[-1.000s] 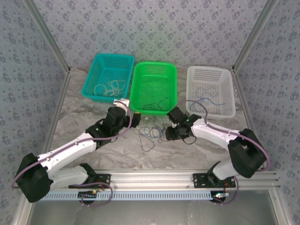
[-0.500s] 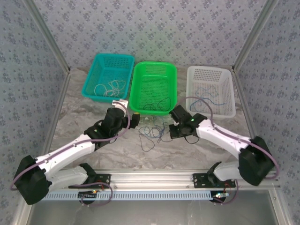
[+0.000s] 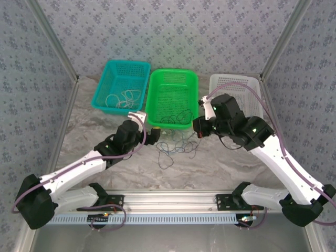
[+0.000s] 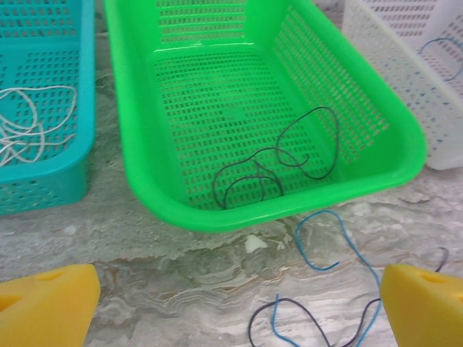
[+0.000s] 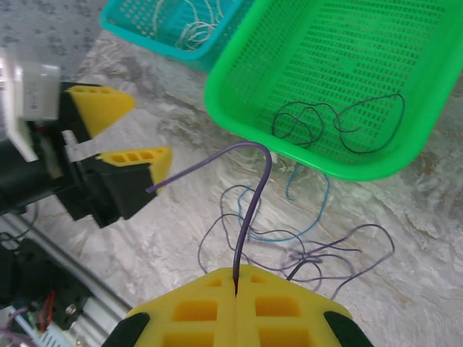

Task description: Untangle the cables

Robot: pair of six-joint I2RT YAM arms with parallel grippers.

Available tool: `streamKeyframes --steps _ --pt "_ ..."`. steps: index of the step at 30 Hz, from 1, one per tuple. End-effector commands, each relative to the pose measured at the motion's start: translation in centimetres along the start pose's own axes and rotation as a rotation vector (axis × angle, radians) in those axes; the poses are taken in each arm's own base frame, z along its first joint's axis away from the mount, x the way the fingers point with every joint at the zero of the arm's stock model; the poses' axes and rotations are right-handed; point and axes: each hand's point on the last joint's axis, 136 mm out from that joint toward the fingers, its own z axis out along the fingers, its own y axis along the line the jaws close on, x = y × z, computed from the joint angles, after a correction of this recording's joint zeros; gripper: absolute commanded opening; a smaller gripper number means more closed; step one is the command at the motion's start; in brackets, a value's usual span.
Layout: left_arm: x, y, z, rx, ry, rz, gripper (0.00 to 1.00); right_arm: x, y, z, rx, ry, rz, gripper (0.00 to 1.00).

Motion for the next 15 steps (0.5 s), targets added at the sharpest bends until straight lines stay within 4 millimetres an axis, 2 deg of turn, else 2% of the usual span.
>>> streamKeyframes --steps 1,7,12,15 --pt "-3.7 -2.2 -1.0 0.112 -0.099 -0.031 0.99 -0.4 1.1 -1.6 -0.064 -0.002 -0.03 0.0" --pt "-5.2 -4.6 -1.3 0.244 -0.147 -0.051 1.0 -2.9 1.5 -2.1 -0.092 -0.108 -0.003 0.0" --pt "-6.6 -6.4 -1.8 0.335 -0.192 -0.044 1.0 -6.7 2.3 -4.1 -0.12 -0.268 0.004 0.0" --pt "-8.0 -7.6 -2.5 0.385 -0.248 -0.033 1.0 -8.1 3.1 -4.8 -0.16 -0.306 0.005 0.0"
